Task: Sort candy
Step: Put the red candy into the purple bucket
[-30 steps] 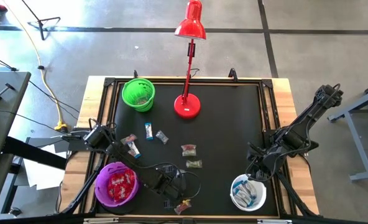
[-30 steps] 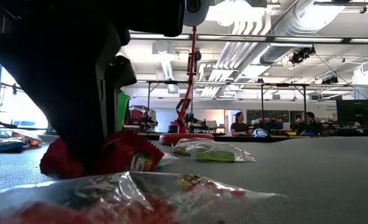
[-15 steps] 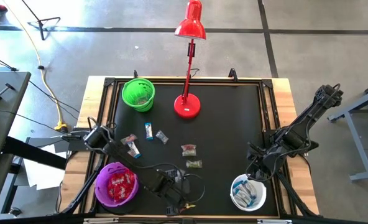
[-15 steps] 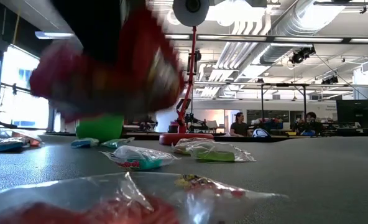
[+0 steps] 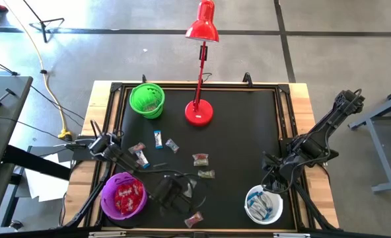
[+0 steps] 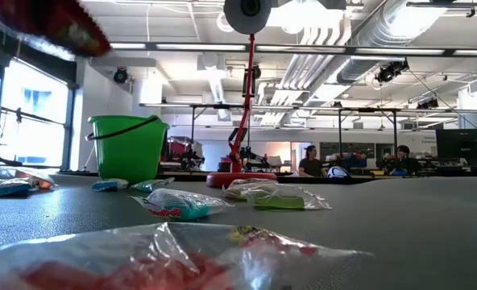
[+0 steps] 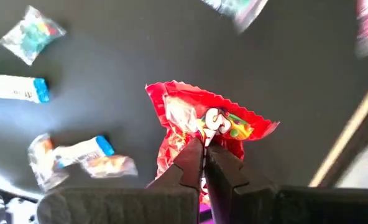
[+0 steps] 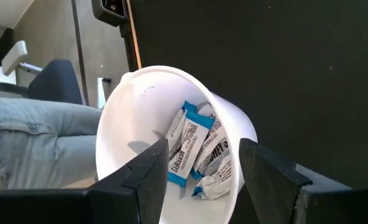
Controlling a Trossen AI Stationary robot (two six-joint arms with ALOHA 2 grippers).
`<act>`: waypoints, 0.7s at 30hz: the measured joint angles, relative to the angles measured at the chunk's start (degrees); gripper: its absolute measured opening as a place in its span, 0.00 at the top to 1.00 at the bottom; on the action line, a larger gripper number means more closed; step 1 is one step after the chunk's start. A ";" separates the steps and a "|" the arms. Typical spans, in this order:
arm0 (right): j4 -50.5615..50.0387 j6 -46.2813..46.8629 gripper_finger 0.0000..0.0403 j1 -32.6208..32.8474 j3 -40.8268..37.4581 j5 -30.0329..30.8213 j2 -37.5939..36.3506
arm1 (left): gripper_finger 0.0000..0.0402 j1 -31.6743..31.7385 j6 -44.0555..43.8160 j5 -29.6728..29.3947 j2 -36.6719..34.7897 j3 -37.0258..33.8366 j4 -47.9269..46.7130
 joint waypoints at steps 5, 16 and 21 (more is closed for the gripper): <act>-0.48 -0.12 0.52 0.00 0.00 0.00 0.00 | 1.00 -1.05 -7.40 -1.92 -1.98 5.08 0.44; -2.43 -3.08 0.52 -0.02 0.00 0.02 0.02 | 1.00 -5.98 -31.33 -8.40 -10.71 5.11 0.57; -3.32 -3.11 0.52 -0.02 0.00 0.02 0.00 | 1.00 -6.57 -40.28 -7.52 -14.35 5.13 0.45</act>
